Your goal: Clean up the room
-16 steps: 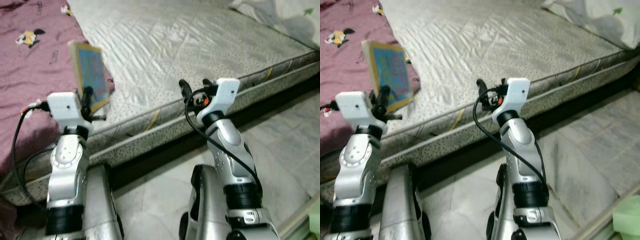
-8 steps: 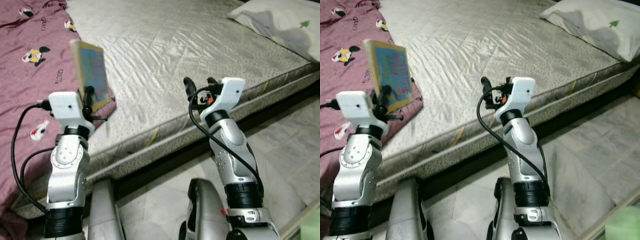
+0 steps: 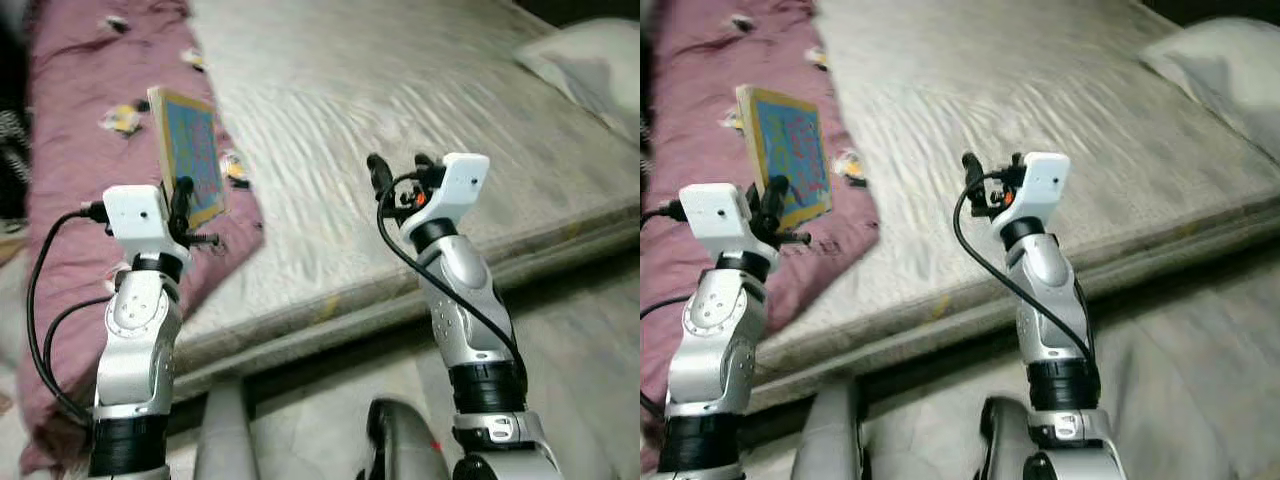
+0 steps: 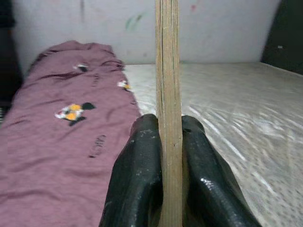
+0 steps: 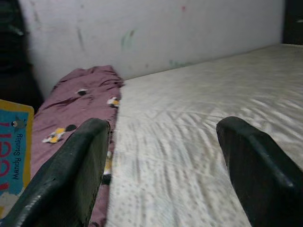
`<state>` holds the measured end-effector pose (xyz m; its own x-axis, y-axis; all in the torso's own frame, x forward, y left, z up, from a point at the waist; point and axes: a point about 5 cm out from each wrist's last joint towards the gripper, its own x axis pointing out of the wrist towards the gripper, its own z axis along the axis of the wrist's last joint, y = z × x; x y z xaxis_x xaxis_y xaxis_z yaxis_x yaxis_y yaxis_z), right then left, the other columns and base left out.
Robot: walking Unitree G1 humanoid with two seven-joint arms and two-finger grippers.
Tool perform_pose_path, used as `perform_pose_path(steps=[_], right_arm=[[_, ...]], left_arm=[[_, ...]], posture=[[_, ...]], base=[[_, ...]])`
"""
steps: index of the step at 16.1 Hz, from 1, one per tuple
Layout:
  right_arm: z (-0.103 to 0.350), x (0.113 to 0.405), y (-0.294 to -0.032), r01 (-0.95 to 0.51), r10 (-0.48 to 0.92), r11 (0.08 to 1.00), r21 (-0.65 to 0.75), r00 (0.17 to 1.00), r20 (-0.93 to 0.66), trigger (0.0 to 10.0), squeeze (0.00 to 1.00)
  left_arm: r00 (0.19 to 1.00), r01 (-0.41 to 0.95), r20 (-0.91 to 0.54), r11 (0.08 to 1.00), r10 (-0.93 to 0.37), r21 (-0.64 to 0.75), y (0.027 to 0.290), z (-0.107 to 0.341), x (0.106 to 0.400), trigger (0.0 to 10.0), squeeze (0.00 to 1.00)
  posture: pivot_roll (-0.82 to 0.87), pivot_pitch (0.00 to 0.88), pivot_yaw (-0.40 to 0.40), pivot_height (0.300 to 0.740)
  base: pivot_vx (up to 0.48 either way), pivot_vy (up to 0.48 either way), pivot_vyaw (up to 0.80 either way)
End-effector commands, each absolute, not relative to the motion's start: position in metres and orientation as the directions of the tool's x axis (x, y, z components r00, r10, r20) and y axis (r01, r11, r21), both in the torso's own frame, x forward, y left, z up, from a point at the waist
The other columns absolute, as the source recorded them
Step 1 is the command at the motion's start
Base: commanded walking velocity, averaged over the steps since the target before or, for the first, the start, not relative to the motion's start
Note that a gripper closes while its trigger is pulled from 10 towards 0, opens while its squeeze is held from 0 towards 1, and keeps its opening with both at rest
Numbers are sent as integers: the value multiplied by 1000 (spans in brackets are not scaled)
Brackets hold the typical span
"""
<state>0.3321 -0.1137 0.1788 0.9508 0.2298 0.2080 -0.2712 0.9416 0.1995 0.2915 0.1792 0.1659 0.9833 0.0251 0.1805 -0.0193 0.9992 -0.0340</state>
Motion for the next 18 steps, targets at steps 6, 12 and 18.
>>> perform_pose_path(steps=[6, 12, 18], right_arm=[[186, 337, -113, -271, 226, 945, 186, 946, 231, 10000, 0], [187, 338, -113, -262, 221, 950, 169, 948, 230, 10000, 0], [164, 332, -119, -168, 153, 981, 94, 977, 149, 10000, 0]], left_arm=[[982, -9, 187, 1000, 9, 1, 174, 167, 290, 10000, 0], [986, 1, 168, 999, -7, 38, 162, 164, 289, 10000, 0], [989, -59, 136, 998, 56, 23, 165, 150, 276, 10000, 0]], posture=[[8, 0, -15, 740], [17, 0, -13, 740], [24, 0, -32, 740]], base=[[0, 0, 0], [0, 0, 0], [0, 0, 0]])
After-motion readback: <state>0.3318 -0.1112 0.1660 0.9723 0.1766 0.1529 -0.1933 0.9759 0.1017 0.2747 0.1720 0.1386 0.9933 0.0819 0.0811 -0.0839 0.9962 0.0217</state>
